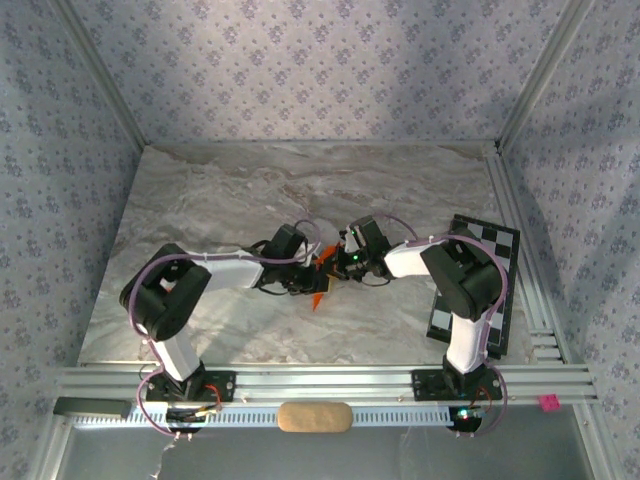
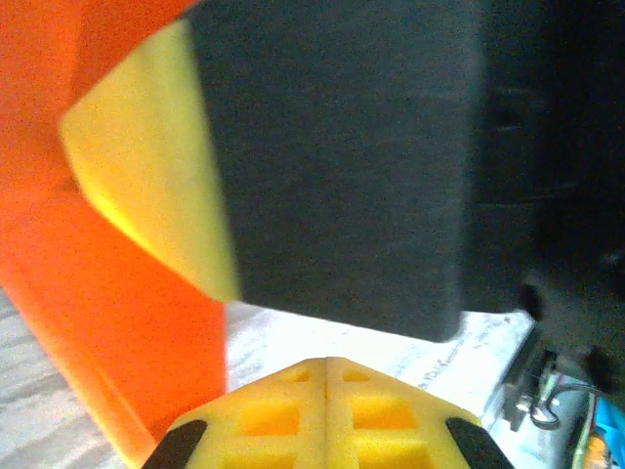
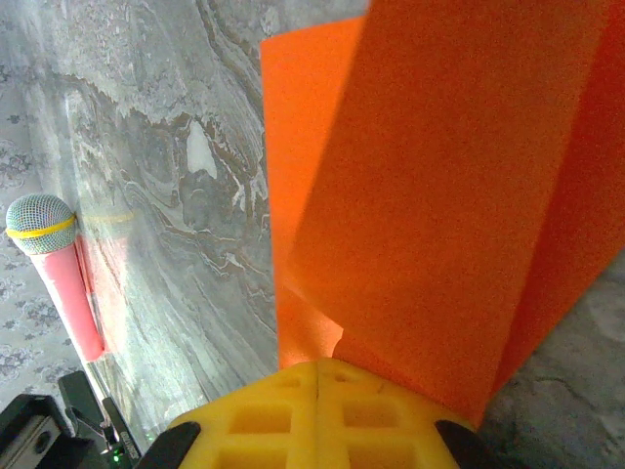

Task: Fold a paper plane with a square sheet of paper (pick it up from the middle)
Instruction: Fold the wing for the fifth time at the center of the table.

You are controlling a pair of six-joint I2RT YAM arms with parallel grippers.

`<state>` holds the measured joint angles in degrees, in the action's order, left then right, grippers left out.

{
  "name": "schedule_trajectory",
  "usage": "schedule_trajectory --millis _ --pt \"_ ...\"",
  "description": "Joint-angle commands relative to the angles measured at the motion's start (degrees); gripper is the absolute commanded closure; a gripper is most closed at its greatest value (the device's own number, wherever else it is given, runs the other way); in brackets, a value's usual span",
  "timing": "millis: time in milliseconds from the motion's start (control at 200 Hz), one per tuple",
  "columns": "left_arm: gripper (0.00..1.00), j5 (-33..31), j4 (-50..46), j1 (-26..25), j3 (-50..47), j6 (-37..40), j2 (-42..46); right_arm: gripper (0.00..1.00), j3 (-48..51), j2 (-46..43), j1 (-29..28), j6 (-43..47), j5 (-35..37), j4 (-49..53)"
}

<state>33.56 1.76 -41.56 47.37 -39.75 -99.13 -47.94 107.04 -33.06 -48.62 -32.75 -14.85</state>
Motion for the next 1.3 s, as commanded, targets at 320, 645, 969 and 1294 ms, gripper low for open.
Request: schedule_trajectory --millis 320,645,969,1294 --pt "1.0 -3.02 -0.81 -1.5 -6.41 1.61 0.36 0.95 0.82 2.09 0.21 0.3 5.94 7.29" --pt "0.99 -3.06 -2.26 -1.92 -10.68 1.64 5.11 0.95 0.92 1.98 0.29 0.28 6.07 7.68" --pt "1.0 -3.94 -8.37 -3.06 -11.49 5.71 7.76 0.95 1.06 1.76 0.24 0.28 6.36 7.74" --pt "1.0 -7.08 -9.21 -3.06 -10.75 4.52 16.13 0.95 1.01 1.81 -0.03 0.11 6.23 7.64"
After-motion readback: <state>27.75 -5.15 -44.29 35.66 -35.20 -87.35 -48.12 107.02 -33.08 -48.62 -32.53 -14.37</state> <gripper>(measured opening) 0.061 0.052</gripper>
